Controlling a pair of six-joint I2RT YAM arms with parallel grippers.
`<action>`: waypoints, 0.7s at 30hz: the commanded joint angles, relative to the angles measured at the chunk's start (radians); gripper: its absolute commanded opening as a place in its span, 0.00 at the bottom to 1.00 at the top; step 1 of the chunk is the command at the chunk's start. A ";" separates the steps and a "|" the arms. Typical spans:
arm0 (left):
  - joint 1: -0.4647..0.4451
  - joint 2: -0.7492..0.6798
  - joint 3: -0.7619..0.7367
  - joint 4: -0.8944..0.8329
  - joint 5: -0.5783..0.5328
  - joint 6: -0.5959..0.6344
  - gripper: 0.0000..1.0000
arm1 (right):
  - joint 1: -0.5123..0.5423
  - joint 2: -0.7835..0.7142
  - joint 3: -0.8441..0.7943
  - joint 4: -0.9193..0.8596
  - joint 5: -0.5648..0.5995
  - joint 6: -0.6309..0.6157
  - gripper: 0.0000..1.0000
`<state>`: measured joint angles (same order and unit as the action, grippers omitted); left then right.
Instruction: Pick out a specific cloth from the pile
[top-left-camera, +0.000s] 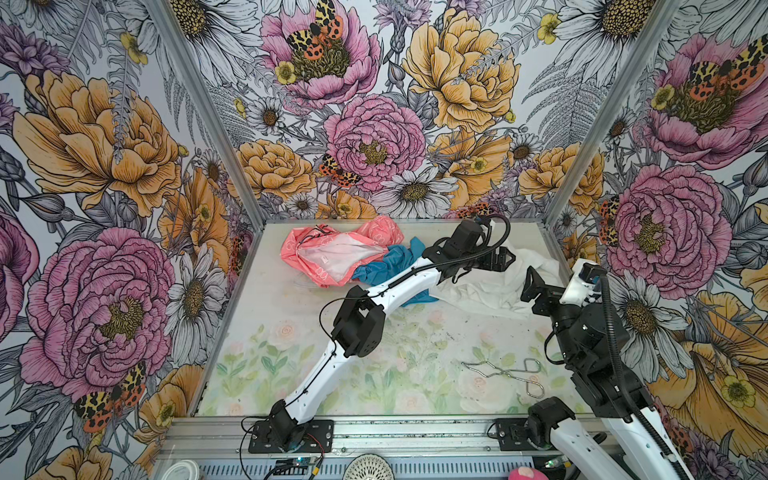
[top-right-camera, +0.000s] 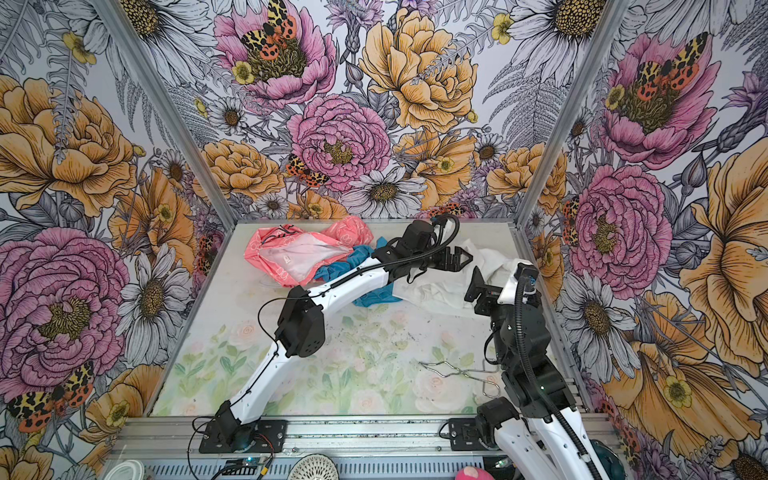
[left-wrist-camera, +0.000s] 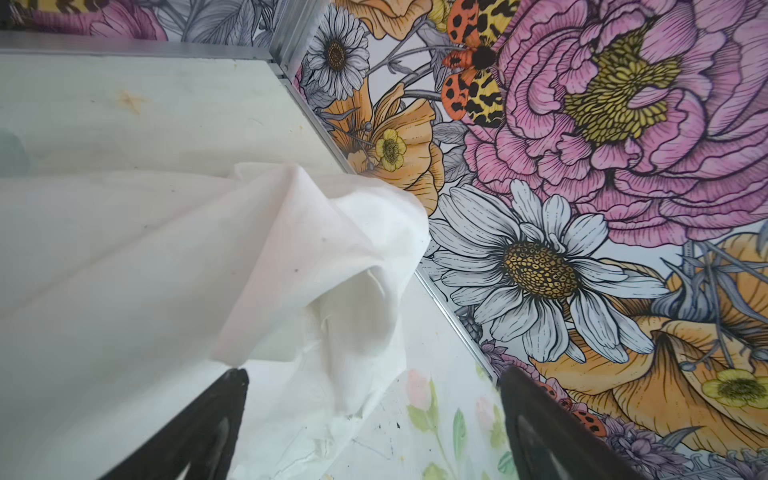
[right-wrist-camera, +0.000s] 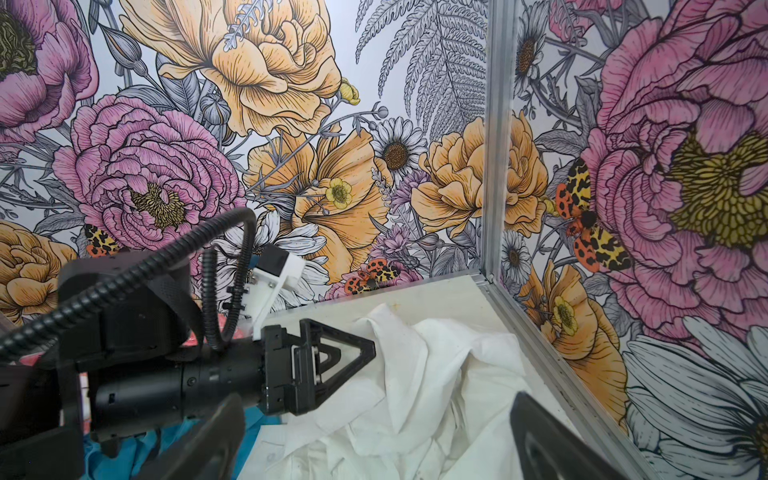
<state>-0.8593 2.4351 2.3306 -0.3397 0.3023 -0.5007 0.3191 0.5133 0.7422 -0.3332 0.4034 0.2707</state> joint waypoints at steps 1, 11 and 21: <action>0.015 -0.112 -0.072 -0.040 -0.038 0.082 0.97 | -0.006 0.034 0.035 -0.005 -0.045 0.012 1.00; 0.092 -0.548 -0.667 0.212 -0.126 0.063 0.98 | -0.005 0.233 0.075 -0.007 -0.169 -0.015 0.99; 0.186 -0.985 -1.108 0.166 -0.242 0.153 0.99 | -0.006 0.607 0.178 -0.012 -0.371 -0.057 0.96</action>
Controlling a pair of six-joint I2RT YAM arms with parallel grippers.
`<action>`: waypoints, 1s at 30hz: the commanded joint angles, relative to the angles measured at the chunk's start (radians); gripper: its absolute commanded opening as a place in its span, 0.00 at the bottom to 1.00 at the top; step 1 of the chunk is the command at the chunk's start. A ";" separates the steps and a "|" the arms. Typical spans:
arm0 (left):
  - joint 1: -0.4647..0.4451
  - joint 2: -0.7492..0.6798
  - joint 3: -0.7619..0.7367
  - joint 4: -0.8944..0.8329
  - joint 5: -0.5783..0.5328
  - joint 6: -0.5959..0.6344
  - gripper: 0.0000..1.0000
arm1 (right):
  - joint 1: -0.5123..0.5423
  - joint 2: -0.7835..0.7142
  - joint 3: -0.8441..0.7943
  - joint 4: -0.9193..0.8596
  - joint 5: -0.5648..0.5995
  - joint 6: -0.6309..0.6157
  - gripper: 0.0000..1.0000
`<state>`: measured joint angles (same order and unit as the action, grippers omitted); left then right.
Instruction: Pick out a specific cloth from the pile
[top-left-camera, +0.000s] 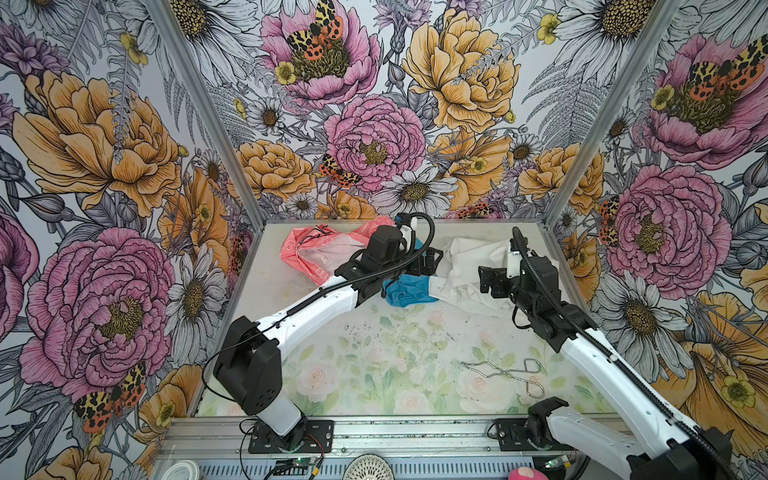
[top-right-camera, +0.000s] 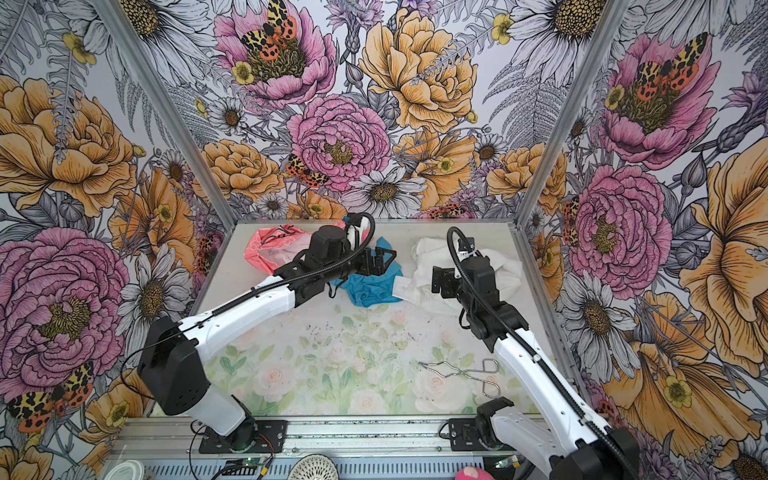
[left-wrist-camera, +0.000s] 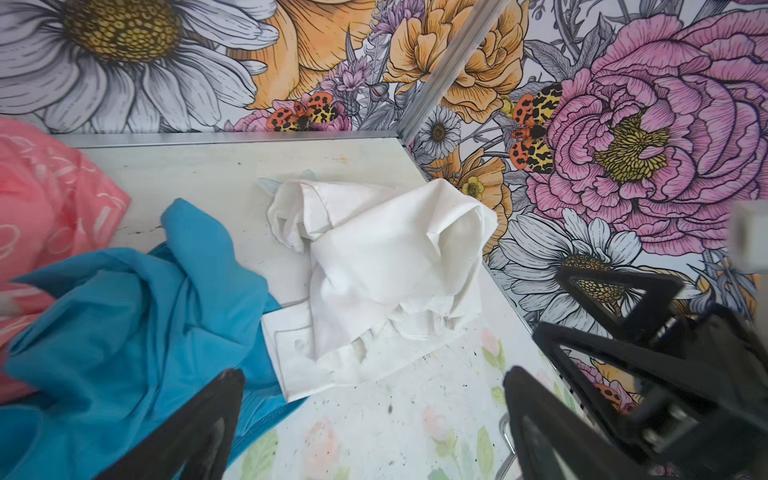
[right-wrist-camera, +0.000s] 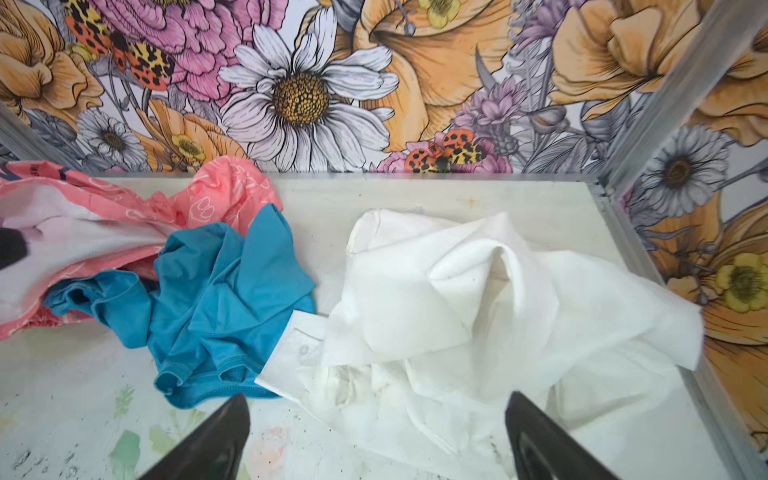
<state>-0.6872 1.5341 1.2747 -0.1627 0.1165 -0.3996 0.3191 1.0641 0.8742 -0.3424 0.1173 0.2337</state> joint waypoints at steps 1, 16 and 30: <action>0.018 -0.122 -0.078 -0.038 -0.071 0.072 0.98 | -0.007 0.094 0.057 -0.004 -0.092 -0.024 0.95; 0.075 -0.533 -0.359 -0.170 -0.181 0.259 0.99 | -0.020 0.534 0.276 -0.063 0.049 -0.117 0.96; 0.082 -0.627 -0.436 -0.121 -0.210 0.297 0.99 | -0.191 0.992 0.602 -0.264 0.172 -0.176 0.94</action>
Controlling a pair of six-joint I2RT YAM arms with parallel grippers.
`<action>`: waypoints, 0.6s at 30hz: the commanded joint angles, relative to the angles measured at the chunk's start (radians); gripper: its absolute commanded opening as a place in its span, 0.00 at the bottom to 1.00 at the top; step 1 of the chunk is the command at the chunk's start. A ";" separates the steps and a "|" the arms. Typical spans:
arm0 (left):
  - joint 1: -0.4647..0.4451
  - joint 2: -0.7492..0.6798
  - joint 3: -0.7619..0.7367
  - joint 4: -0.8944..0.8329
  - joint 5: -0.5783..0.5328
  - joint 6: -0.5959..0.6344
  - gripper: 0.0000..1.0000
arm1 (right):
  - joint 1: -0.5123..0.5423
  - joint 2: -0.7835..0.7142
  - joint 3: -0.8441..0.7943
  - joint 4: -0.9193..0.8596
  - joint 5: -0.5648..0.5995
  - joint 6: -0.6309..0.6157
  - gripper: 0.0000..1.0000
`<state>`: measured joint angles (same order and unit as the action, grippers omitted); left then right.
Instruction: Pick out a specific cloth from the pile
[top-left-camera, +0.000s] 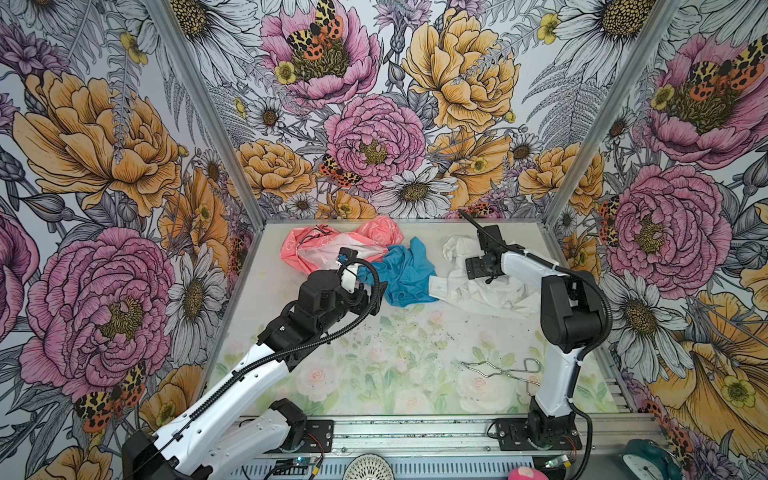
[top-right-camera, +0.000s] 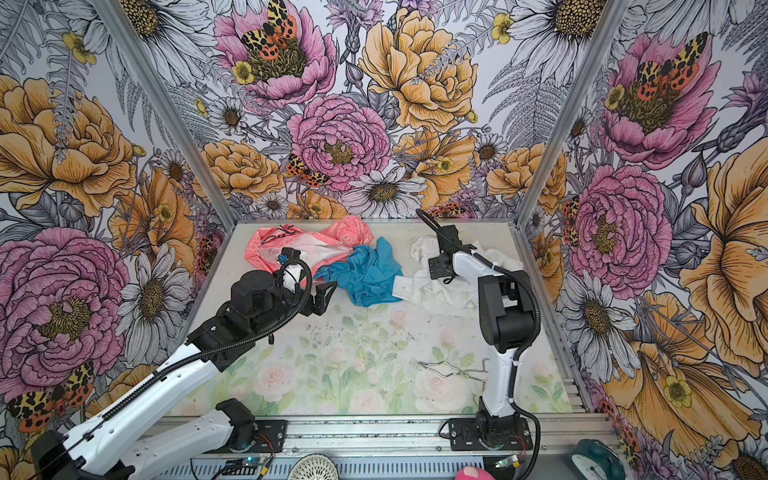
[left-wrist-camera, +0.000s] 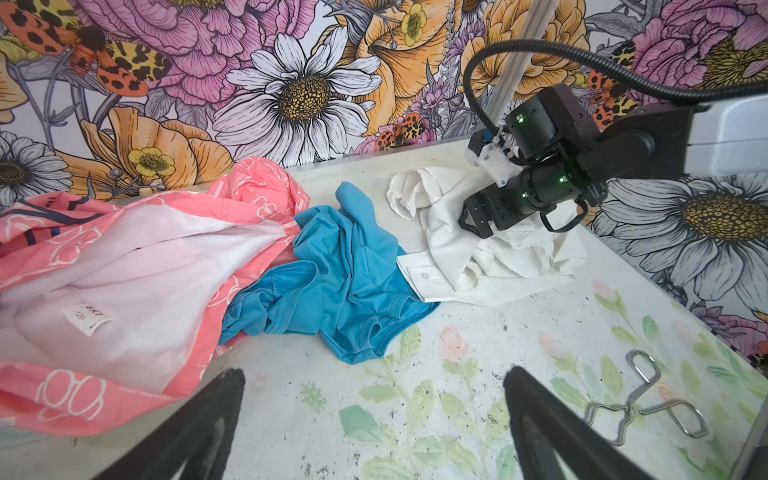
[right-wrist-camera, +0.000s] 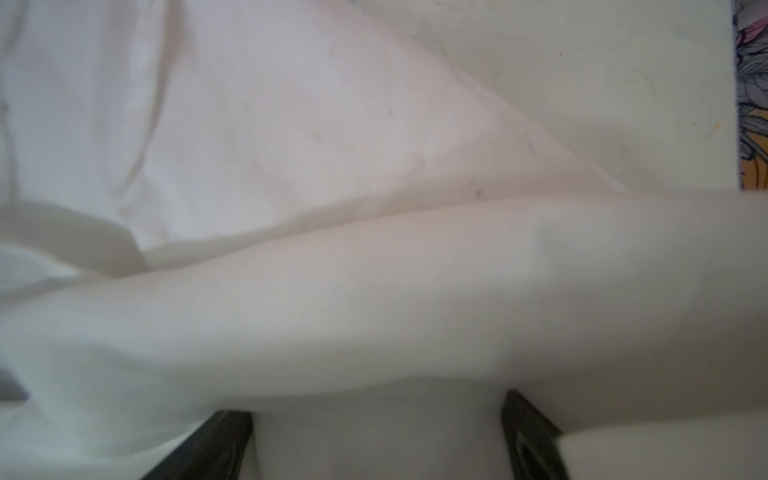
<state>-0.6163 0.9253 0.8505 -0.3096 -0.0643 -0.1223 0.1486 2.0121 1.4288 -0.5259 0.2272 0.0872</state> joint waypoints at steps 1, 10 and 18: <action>0.010 -0.020 -0.014 0.026 -0.029 0.019 0.99 | -0.032 0.070 0.071 -0.102 0.078 -0.040 0.93; 0.018 -0.022 -0.016 0.028 -0.024 0.015 0.99 | -0.117 0.200 0.196 -0.206 0.141 -0.092 0.93; 0.031 -0.020 -0.019 0.033 -0.025 0.010 0.99 | -0.121 0.214 0.254 -0.230 0.077 -0.067 0.92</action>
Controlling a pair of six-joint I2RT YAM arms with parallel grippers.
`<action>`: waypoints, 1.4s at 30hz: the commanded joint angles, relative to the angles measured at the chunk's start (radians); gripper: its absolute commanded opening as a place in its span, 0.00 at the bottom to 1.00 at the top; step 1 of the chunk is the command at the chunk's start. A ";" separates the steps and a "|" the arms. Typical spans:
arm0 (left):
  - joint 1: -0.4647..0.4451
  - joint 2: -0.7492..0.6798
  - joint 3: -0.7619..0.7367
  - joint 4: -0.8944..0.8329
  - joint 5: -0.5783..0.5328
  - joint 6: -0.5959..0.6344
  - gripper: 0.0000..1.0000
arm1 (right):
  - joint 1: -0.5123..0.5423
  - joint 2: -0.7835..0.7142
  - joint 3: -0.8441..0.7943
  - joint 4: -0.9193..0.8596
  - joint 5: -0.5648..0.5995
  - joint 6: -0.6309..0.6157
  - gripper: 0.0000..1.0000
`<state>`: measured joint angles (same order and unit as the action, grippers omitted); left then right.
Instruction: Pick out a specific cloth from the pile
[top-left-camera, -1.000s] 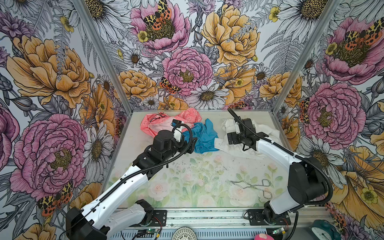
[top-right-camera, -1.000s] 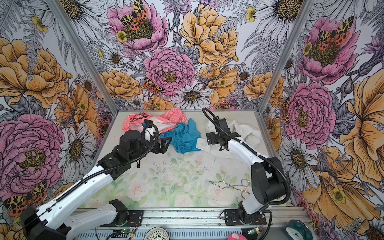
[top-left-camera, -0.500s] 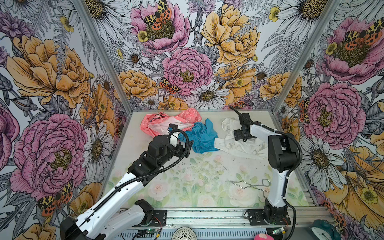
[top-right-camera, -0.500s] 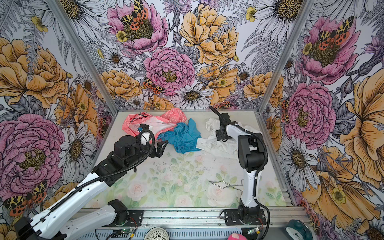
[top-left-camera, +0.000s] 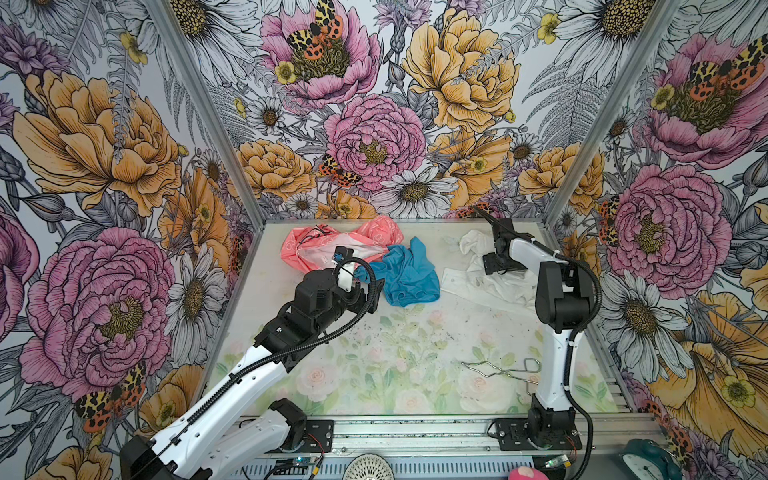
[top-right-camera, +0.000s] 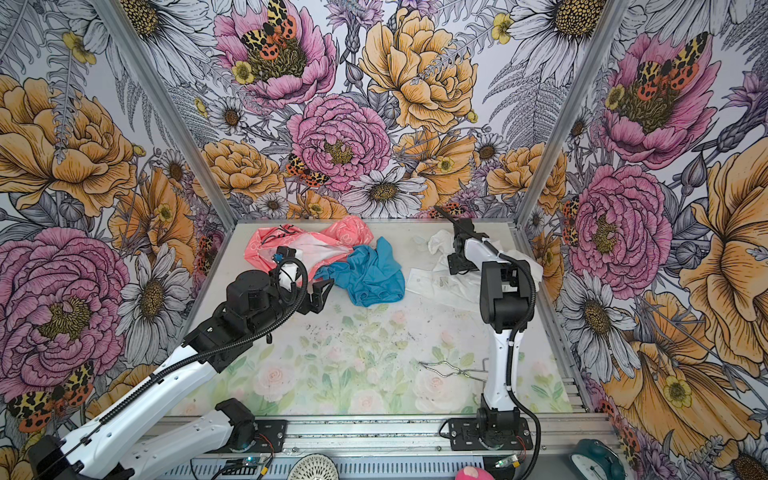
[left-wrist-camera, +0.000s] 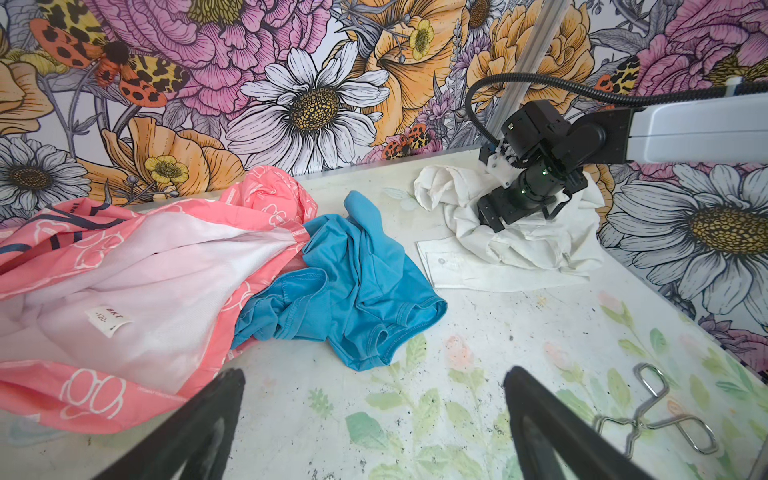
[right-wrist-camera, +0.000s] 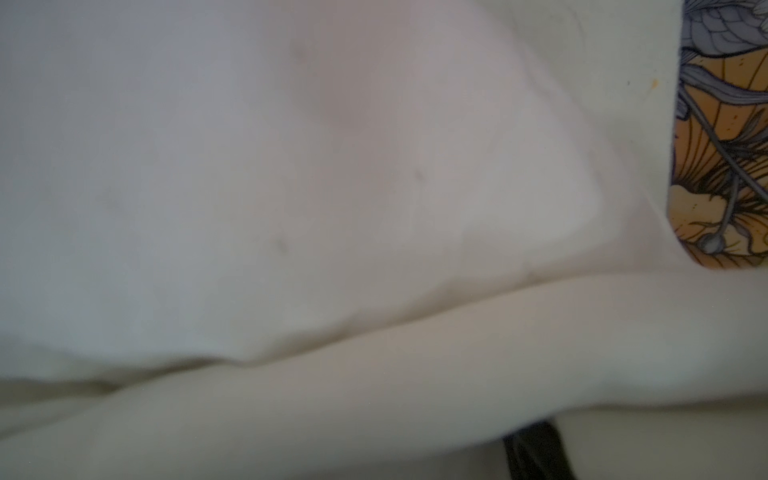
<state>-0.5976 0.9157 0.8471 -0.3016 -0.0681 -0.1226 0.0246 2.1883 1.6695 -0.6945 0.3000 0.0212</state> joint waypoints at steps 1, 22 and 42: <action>0.014 -0.009 -0.015 0.024 -0.021 0.008 0.99 | 0.008 0.036 0.019 -0.062 -0.006 0.003 0.92; 0.031 -0.142 -0.194 0.211 -0.465 -0.087 0.98 | 0.092 -0.479 0.011 -0.036 -0.233 0.079 0.99; 0.385 0.044 -0.613 0.936 -0.508 0.034 0.99 | 0.029 -1.159 -1.098 0.853 -0.234 0.130 0.99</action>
<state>-0.2390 0.9249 0.2592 0.4511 -0.5903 -0.1120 0.0700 1.0561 0.6434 -0.0589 0.0231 0.1341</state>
